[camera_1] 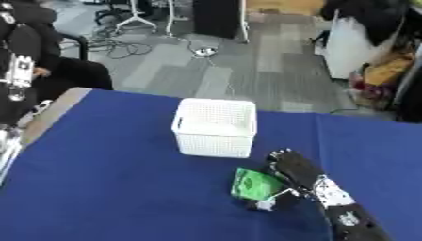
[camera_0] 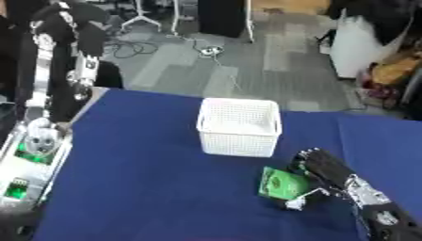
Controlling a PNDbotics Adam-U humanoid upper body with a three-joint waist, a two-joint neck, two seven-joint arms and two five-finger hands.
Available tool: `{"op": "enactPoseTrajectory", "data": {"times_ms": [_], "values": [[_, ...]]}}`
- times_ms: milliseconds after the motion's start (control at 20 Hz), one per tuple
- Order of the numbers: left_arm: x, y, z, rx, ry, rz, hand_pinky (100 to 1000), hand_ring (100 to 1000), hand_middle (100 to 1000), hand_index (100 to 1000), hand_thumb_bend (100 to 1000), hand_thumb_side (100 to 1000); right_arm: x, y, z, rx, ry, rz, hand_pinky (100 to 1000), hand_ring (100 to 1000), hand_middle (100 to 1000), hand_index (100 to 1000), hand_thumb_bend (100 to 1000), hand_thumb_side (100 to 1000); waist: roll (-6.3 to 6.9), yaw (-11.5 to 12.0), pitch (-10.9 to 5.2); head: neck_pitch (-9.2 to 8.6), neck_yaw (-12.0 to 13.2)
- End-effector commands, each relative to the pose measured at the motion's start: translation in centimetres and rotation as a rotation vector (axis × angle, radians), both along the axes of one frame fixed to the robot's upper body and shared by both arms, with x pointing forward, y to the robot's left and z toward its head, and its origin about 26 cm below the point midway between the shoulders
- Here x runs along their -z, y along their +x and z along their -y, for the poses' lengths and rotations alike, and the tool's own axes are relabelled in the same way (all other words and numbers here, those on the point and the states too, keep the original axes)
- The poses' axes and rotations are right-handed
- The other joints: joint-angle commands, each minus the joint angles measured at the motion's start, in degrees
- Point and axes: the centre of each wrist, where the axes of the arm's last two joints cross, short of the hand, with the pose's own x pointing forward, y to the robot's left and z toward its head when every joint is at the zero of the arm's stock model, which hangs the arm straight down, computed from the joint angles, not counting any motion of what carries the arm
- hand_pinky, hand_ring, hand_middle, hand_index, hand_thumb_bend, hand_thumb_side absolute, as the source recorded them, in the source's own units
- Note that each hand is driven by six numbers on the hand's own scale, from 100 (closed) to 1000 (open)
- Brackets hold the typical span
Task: Pick up objects on the table and place them in the box.
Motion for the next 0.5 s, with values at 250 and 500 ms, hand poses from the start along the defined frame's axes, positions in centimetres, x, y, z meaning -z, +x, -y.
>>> {"op": "enactPoseTrajectory", "data": {"times_ms": [250, 500], "values": [[-0.9, -0.2, 0.0, 0.009, 0.008, 0.028, 404, 533, 644, 688, 173, 956, -3.1, 1.0, 0.6, 0.015, 0.075, 0.046, 100, 100, 104, 281, 629, 703, 0.22, 0.0, -0.64, -0.68, 0.0], [-0.8, -0.2, 0.0, 0.009, 0.009, 0.026, 404, 534, 644, 688, 173, 956, -5.7, 1.6, 0.9, 0.030, 0.116, 0.037, 100, 100, 102, 280, 619, 689, 0.19, 0.0, -0.79, -0.91, 0.0]]}}
